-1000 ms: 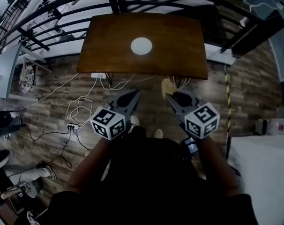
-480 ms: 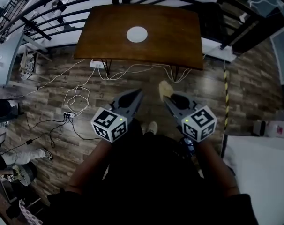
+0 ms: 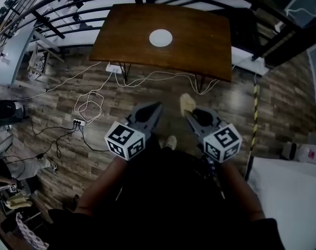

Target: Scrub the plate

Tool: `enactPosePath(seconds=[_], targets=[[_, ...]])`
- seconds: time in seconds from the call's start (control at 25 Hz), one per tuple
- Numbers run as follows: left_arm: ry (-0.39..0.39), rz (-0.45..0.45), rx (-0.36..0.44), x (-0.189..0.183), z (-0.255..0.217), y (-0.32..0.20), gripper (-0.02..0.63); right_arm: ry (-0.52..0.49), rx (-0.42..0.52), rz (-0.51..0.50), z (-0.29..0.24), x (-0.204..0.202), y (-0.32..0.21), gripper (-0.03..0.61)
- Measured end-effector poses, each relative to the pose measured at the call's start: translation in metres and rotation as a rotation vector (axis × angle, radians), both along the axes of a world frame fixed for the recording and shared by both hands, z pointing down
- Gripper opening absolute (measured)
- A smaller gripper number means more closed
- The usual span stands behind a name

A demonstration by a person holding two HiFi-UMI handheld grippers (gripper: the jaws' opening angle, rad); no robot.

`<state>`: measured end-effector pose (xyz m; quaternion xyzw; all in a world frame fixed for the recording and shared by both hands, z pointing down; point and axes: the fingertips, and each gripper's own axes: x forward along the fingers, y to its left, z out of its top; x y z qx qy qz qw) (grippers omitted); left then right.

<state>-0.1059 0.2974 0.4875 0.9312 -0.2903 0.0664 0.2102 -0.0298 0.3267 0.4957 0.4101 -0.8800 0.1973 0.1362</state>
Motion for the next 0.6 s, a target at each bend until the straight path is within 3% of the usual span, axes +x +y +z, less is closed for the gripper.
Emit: enactPosePath(seconds=[0.6], targets=[[0.010,-0.002,-0.014,0.0027,0.0035,-0.0012,0.009,-0.005,-0.009,-0.008,0.0038,-0.0006,-0.0046,0.052]])
